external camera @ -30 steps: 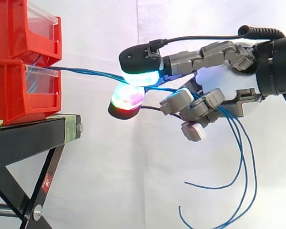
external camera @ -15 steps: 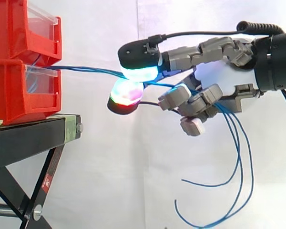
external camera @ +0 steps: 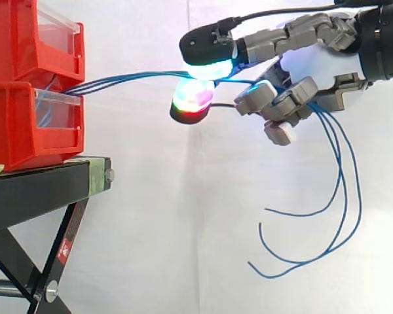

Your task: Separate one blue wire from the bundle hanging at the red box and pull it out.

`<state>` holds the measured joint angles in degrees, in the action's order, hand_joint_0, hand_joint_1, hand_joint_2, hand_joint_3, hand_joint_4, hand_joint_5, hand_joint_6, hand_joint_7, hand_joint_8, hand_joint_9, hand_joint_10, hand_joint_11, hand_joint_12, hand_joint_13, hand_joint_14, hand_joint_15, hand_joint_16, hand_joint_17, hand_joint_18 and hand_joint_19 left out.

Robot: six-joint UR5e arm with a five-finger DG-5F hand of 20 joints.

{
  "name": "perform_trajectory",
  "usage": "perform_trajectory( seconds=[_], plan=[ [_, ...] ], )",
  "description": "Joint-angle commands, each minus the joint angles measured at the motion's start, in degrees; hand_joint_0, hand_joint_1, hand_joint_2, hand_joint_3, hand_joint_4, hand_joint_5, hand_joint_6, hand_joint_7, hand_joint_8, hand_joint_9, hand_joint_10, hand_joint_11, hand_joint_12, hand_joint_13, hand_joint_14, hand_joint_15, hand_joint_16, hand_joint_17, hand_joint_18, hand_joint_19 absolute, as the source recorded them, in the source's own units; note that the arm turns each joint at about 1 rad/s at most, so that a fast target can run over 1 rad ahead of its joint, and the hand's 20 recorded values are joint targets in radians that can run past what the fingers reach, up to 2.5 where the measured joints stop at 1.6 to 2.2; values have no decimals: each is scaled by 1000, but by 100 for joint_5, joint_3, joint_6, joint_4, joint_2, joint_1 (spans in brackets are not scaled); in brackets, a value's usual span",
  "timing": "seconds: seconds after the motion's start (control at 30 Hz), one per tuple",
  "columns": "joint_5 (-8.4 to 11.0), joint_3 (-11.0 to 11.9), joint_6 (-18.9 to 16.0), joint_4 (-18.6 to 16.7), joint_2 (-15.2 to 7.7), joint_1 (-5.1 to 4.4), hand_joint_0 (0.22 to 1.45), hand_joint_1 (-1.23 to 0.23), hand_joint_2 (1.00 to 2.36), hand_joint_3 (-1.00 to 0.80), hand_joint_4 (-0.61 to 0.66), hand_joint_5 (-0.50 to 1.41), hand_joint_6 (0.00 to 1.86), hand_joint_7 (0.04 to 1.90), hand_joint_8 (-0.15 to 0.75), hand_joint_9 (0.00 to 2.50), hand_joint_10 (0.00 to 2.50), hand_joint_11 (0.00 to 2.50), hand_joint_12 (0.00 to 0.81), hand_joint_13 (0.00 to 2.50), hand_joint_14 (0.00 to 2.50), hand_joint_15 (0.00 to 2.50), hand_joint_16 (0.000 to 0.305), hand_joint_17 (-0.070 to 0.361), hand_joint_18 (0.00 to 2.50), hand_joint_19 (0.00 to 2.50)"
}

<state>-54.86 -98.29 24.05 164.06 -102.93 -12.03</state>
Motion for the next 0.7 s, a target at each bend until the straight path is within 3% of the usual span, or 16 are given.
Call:
perform_trajectory(
  seconds=[0.0,0.37,0.47,0.57,0.67],
  plan=[
    [107,3,250,12,71,8,618,-695,1021,-109,50,-174,918,843,342,1447,10,1535,399,1248,1173,1550,52,118,1273,1098],
    [142,3,689,-6,89,8,615,-694,1021,-106,55,-174,918,848,337,1438,12,1538,403,1234,1176,1533,53,118,1266,1098],
    [142,117,882,12,124,8,615,-694,1021,-105,59,-174,919,845,338,1439,10,1536,400,1231,1173,1546,53,118,1263,1102],
    [142,293,1234,74,124,8,615,-694,1021,-107,61,-174,919,840,333,1437,10,1541,406,1231,1176,1538,53,119,1258,1091],
    [142,310,1568,153,124,17,613,-694,1021,-109,69,-175,919,842,339,1435,11,1532,402,1227,1176,1532,53,120,1254,1089]
  ],
)
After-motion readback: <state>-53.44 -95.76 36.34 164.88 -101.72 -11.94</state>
